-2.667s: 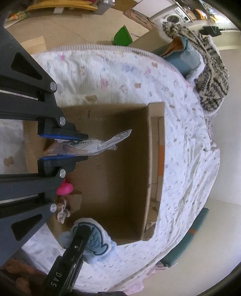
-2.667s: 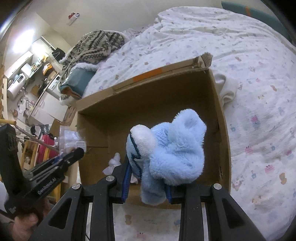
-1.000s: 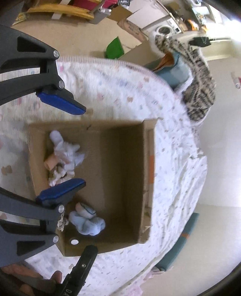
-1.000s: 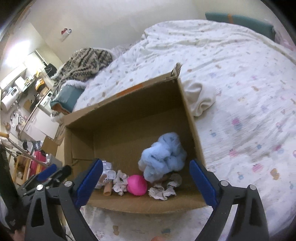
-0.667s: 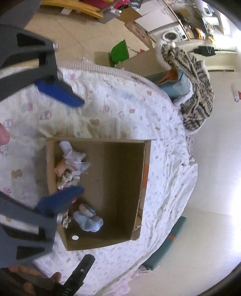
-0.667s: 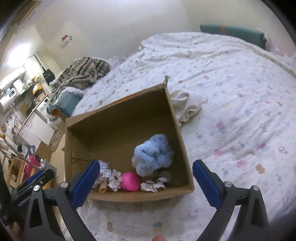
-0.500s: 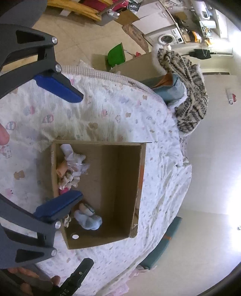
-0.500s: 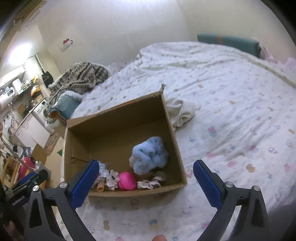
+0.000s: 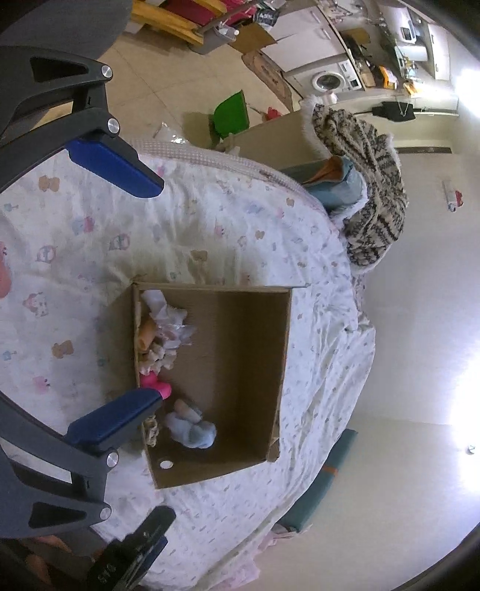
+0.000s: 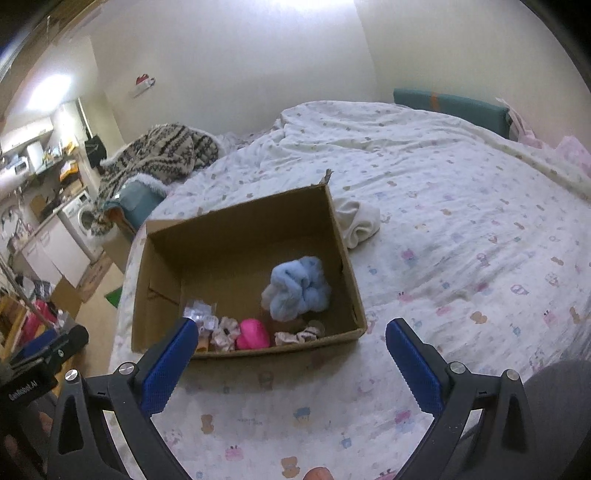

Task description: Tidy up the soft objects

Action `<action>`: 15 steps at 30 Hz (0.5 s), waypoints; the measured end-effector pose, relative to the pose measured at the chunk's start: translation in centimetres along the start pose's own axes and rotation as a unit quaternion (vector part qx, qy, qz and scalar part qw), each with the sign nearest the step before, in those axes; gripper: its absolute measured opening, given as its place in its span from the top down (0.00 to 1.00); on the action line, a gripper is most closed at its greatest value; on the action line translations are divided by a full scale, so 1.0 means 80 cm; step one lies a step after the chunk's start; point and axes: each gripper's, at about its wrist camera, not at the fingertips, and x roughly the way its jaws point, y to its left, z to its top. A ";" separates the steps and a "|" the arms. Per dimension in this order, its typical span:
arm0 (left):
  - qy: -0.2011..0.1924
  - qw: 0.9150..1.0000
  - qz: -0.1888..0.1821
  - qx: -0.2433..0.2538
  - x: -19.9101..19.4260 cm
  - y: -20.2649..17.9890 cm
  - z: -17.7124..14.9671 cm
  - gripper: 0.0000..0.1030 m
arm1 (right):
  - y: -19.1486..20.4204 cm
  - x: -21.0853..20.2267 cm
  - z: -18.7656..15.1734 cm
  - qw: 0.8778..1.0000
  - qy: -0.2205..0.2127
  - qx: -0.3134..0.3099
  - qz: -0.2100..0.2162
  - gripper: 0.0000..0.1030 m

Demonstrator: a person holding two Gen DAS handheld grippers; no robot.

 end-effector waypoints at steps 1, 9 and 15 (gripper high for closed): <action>0.005 1.000 -0.002 0.006 0.002 -0.003 -0.002 0.01 | 0.002 0.003 0.000 1.000 0.001 -0.004 -0.002 0.00; 0.022 1.000 0.002 0.016 0.016 -0.011 -0.008 0.00 | 0.005 0.019 -0.006 1.000 0.016 -0.009 -0.010 0.00; 0.030 1.000 -0.004 0.007 0.022 -0.009 -0.008 0.00 | 0.008 0.020 -0.006 1.000 0.018 -0.013 -0.010 0.00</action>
